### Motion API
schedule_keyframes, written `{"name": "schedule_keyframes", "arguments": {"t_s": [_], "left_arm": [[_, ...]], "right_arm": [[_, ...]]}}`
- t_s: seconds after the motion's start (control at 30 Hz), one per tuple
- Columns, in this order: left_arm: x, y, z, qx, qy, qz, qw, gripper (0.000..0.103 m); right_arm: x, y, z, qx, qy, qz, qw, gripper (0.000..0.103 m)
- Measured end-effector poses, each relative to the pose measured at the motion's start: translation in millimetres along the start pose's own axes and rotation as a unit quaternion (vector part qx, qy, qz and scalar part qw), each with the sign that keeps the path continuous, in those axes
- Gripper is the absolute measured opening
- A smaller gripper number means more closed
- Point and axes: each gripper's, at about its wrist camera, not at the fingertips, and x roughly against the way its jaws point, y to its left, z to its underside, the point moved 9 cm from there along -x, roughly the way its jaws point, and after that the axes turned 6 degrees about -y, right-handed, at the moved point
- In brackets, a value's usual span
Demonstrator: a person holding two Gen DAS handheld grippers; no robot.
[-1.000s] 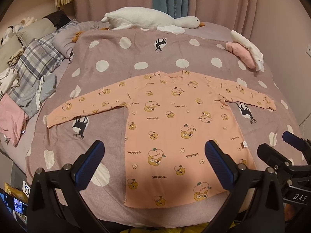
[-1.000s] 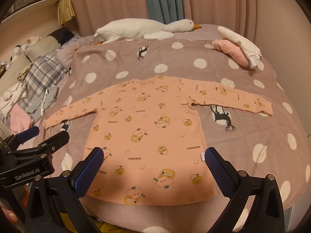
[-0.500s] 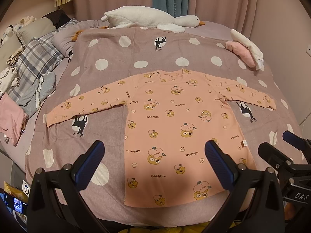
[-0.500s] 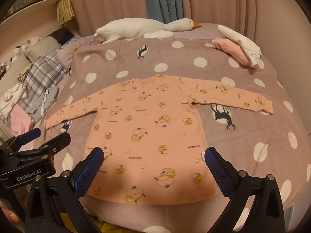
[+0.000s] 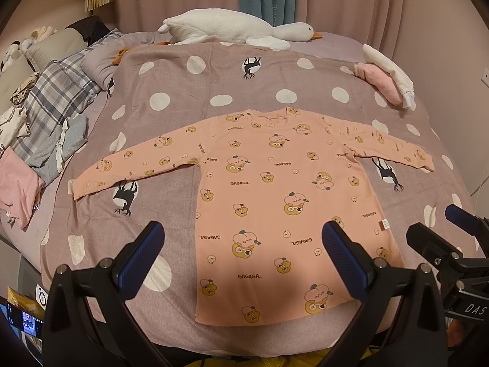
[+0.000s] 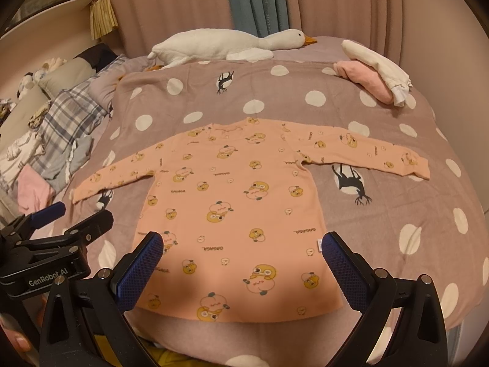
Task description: Fold small clothes
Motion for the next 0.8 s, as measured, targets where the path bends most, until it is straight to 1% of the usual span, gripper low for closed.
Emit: {"name": "schedule_keyframes", "arguments": {"t_s": [0.7,0.8], "left_arm": [[-1.0,-0.5,3.8,-0.002,0.002,0.000,1.0000,0.103],[-1.4,0.2,6.9,-0.002,0.001,0.005,1.0000,0.103]], "right_arm": [[-0.6,0.0,0.6,-0.001,0.001,-0.001,1.000,0.102],[-0.5,-0.2,0.6,-0.002,0.001,-0.001,1.000,0.102]]}}
